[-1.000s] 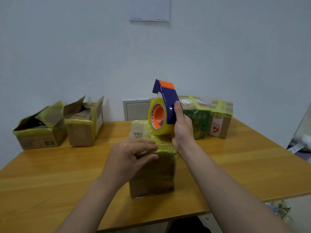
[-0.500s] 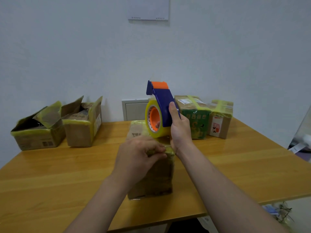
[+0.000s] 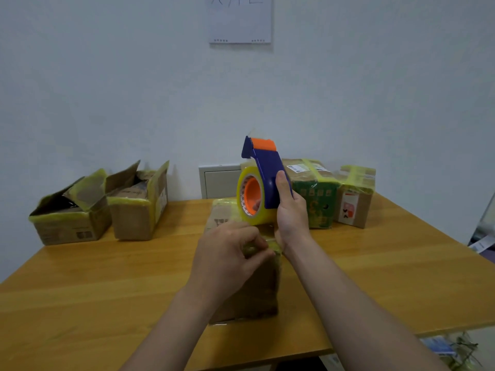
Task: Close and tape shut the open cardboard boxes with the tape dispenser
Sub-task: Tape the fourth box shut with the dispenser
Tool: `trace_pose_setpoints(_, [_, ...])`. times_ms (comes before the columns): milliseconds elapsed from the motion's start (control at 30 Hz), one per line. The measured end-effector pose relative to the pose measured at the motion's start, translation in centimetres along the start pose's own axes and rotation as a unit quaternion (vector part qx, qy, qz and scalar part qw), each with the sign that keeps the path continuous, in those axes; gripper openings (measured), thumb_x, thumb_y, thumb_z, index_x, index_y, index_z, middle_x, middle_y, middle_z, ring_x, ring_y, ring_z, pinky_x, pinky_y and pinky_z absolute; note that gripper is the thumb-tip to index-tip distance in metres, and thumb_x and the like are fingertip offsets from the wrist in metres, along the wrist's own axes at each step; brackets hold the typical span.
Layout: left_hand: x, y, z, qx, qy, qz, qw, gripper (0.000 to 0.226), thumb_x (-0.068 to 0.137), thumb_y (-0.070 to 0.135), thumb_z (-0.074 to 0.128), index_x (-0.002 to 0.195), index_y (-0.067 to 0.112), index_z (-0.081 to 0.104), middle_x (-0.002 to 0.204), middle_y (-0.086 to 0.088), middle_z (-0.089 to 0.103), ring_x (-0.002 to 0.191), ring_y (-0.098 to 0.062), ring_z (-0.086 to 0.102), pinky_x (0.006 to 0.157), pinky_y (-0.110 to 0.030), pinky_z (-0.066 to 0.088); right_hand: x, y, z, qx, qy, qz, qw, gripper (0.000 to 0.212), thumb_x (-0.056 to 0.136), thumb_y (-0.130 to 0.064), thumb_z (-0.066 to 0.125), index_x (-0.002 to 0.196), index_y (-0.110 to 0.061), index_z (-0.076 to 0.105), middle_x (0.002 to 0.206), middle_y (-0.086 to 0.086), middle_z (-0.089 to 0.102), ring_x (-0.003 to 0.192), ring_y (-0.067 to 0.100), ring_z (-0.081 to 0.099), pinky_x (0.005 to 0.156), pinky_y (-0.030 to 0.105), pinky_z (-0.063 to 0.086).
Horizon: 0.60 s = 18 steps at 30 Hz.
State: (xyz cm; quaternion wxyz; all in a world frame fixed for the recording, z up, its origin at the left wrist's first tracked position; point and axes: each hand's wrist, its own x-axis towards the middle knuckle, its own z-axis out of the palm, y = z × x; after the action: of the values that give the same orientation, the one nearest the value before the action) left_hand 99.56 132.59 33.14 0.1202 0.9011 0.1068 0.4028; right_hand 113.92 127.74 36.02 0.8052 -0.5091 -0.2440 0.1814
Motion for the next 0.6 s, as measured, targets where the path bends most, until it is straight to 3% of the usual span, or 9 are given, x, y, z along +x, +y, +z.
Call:
trace_pose_setpoints(133, [-0.4,-0.1,0.5,0.031,0.003,0.049,0.998,0.019,0.085,0.048,0.076,0.101,0.037,0.082,0.099,0.021,0.074,0.092,0.001,0.063,0.071,-0.025,0.056,0.0,0.1,0.2,0.003,-0.015,0.005,1.0,0.05,0.095,-0.057,0.057,0.116,-0.014,0.071,0.101,0.005,0.078,0.097,0.024,0.074,0.085,0.037,0.06])
trace_pose_setpoints(267, [0.1,0.1,0.6,-0.014,0.003,0.015,1.0,0.015,0.082,0.04,0.085,0.096,0.037,0.084,0.091,0.023,0.075,0.085,0.001,0.066,0.068,-0.029,0.057,0.5,0.1,-0.2,0.019,-0.011,0.02,1.0,0.049,0.096,-0.056,0.056,0.115,-0.014,0.072,0.103,0.006,0.078,0.1,0.025,0.073,0.089,0.039,0.06])
trace_pose_setpoints(467, [0.4,0.4,0.5,-0.01,-0.006,0.002,1.0,0.03,0.078,0.062,0.072,0.091,0.037,0.083,0.083,0.023,0.071,0.077,0.003,0.062,0.064,-0.018,0.052,0.3,0.0,-0.9,0.058,-0.041,0.045,0.996,0.062,0.086,-0.063,0.055,0.123,-0.015,0.068,0.109,0.008,0.077,0.102,0.025,0.073,0.087,0.039,0.06])
trace_pose_setpoints(600, [0.8,0.7,0.8,-0.006,0.007,0.02,1.0,0.03,0.08,0.06,0.07,0.086,0.033,0.083,0.078,0.02,0.071,0.071,0.003,0.061,0.06,-0.02,0.053,0.3,-0.2,-1.0,0.058,-0.041,0.053,0.996,0.064,0.081,-0.065,0.056,0.122,-0.017,0.068,0.109,0.007,0.077,0.105,0.026,0.073,0.095,0.046,0.058])
